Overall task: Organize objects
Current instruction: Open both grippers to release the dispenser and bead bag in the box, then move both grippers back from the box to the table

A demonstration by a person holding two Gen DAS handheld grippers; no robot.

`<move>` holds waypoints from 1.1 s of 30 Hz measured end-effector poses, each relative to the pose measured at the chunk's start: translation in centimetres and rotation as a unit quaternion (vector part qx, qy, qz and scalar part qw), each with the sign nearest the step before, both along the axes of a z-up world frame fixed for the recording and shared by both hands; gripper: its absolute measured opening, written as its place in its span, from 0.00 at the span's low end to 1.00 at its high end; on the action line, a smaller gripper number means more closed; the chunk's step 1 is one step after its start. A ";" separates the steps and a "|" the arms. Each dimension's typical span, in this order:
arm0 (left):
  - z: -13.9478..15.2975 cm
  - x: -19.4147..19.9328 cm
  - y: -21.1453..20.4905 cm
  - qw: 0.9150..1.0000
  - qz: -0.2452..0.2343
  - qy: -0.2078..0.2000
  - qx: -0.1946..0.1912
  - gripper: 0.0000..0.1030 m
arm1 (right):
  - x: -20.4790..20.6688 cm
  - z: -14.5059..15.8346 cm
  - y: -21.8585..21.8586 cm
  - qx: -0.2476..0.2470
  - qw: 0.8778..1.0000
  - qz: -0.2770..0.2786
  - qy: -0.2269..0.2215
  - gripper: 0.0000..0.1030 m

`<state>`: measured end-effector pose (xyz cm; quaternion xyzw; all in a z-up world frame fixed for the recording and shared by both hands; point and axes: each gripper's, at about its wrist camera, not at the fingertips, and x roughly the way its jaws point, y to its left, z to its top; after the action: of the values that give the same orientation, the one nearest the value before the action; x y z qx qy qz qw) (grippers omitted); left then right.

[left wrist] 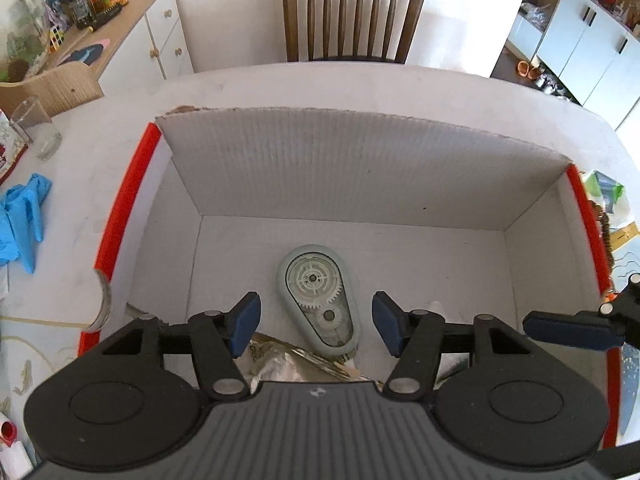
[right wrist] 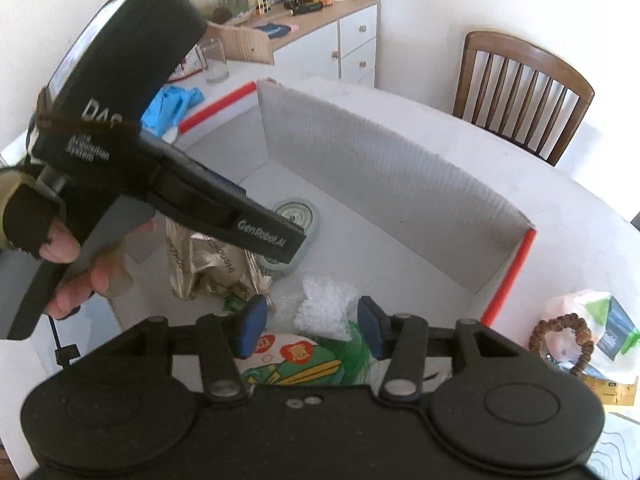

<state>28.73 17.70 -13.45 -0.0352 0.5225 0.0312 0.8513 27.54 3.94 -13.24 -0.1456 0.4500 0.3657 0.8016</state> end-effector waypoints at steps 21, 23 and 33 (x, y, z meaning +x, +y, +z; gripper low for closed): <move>9.0 -7.2 -5.2 0.992 -0.006 -0.128 -0.011 0.75 | -4.5 7.3 -9.9 0.095 0.995 -0.002 -0.033 0.68; 9.5 -7.9 -5.9 0.990 -0.005 -0.139 -0.013 0.79 | -5.0 7.5 -11.0 0.099 0.994 -0.002 -0.041 0.72; 10.7 -11.2 -9.5 0.985 0.005 -0.171 -0.023 0.84 | -6.6 8.0 -17.8 0.120 0.990 -0.018 -0.065 0.91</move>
<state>17.54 8.18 -2.75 -0.0621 0.3694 0.0169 0.9270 20.94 -13.84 -5.26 -0.0636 0.3525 0.3926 0.8471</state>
